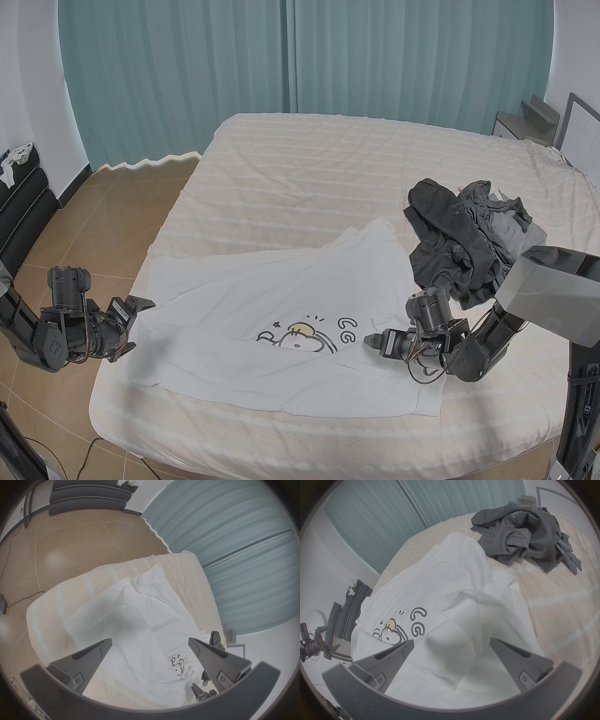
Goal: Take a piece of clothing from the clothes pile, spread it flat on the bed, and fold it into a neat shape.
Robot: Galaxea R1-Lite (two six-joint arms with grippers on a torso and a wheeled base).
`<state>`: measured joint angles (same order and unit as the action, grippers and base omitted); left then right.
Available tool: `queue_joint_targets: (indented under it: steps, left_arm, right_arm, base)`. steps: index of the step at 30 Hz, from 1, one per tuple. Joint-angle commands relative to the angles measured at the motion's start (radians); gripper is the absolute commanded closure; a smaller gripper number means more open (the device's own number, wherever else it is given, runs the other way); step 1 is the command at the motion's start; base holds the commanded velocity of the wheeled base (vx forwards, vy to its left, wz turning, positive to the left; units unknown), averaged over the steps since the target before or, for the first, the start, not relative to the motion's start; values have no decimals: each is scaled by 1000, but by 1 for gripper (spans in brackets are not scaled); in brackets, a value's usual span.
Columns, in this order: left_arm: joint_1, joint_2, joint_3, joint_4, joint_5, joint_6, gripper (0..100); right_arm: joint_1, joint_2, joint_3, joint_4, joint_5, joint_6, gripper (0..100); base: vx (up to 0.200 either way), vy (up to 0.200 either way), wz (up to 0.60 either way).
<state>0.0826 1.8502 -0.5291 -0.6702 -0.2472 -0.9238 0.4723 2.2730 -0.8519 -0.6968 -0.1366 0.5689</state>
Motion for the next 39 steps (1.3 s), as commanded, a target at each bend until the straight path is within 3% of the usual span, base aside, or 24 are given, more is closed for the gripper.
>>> queue_joint_targets:
  steps: [1, 7, 8, 33, 39]
  left_arm:
    - [0, 9, 3, -14, 0, 0, 0]
    - [0, 29, 14, -61, 5, 0, 0]
    - [0, 29, 17, -66, 6, 0, 0]
    - [0, 29, 18, -72, 5, -1, 0]
    - [0, 29, 18, -72, 5, -1, 0]
  right_arm:
    - [9, 34, -24, 0, -5, -6, 0]
    - [9, 62, -52, 5, -8, -4, 0]
    - [9, 65, -52, 3, -9, -4, 100]
    - [-12, -92, 14, 43, 28, 9, 100]
    - [-6, -201, 22, 145, 114, 132, 100]
  base:
    - [0, 0, 0]
    - [0, 0, 0]
    - [0, 0, 0]
    - [0, 0, 0]
    - [0, 0, 0]
